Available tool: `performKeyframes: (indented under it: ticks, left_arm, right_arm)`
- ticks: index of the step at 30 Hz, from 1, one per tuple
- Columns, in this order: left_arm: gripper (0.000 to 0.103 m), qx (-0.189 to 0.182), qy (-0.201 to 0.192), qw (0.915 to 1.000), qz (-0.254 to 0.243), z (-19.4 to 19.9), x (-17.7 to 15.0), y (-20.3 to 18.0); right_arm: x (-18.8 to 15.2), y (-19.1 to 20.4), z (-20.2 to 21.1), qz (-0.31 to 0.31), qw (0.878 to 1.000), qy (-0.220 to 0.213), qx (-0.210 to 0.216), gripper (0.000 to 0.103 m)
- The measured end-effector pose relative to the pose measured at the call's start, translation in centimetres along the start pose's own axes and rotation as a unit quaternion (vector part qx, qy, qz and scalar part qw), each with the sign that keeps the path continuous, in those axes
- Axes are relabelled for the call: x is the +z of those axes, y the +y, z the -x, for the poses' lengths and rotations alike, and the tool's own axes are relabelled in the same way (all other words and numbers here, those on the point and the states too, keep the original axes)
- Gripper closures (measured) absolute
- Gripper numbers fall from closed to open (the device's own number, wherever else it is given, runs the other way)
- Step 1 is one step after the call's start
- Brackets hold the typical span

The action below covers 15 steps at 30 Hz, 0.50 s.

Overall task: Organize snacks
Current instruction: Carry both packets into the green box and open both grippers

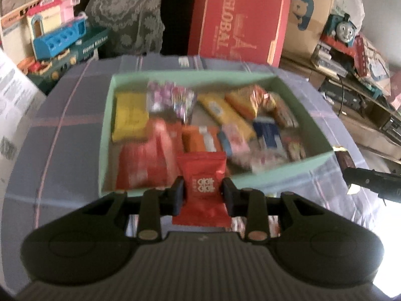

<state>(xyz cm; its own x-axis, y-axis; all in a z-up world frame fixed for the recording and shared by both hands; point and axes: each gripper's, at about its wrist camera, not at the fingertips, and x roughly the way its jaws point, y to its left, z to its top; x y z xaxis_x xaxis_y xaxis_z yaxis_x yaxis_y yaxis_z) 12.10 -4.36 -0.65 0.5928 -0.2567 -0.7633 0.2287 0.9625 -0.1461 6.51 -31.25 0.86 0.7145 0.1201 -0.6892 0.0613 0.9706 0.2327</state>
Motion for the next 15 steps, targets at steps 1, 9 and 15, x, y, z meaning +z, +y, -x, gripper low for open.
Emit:
performKeyframes:
  ticks: [1,9,15]
  left_arm:
    - [0.071,-0.002,-0.002,1.0000,-0.002,-0.3,0.8,0.0]
    - [0.071,-0.016,0.008,0.9997,-0.018,-4.2,5.4,-0.5]
    - [0.071,-0.013,0.018,0.9992,-0.032,-7.7,7.9,-0.6]
  right_arm:
    - [0.6,0.2,-0.3,0.001,1.000,0.000,0.003,0.064]
    - [4.1,2.7,-4.0,0.011,1.000,0.009,0.024,0.064]
    - [5.4,3.7,-7.6,0.013,0.999,0.027,0.023,0.064]
